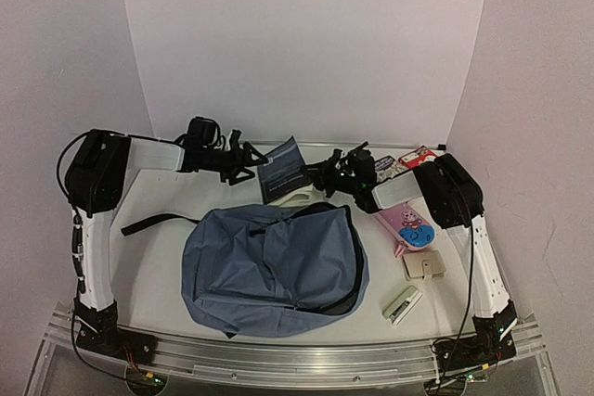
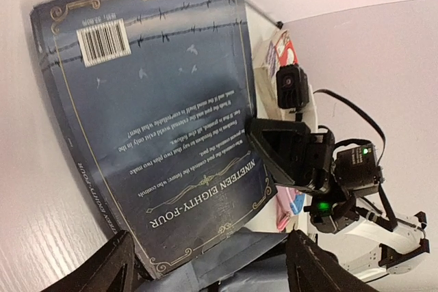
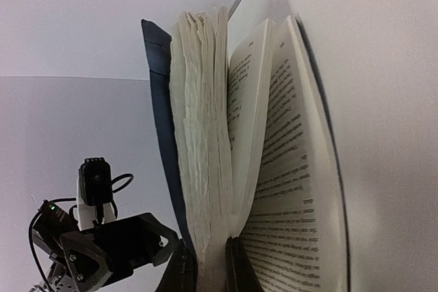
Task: Pack the student bag
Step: Pick up the book from the center of the board.
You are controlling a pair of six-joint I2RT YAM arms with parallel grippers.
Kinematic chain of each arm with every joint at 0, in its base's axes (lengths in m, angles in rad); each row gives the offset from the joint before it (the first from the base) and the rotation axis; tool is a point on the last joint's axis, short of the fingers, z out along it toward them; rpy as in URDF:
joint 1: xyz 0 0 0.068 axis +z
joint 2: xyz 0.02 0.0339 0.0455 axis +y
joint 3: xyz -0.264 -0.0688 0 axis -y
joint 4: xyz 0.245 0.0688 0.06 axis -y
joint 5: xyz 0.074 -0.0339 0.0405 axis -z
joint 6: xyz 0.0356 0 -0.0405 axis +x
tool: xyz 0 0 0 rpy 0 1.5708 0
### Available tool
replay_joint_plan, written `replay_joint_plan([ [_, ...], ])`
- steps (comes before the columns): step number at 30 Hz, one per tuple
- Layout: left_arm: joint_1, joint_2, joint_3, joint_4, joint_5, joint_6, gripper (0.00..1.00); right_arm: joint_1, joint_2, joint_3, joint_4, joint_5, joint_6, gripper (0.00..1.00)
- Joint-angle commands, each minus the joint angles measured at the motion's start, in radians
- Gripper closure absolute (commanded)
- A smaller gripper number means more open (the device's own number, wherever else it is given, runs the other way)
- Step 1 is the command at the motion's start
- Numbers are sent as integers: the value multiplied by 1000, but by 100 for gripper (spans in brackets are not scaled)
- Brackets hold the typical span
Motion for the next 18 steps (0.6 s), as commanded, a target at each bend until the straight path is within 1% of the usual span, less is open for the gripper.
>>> replay_joint_plan([
  [1,4,-166,-60,10,-86,-2,22,1,-204,-30,280,-38,75,100],
  [5,3,-236,-115,14,-101,-29,20,2,-269,-74,324,-34,91,100],
  [10,-19,-270,-160,123,-17,-124,18,1,-344,-132,378,-48,116,100],
  [13,-50,-275,-145,133,6,-134,17,1,-387,-175,413,-58,131,100],
  [18,-89,-277,-143,216,51,-190,16,3,-460,-258,478,-75,161,100],
])
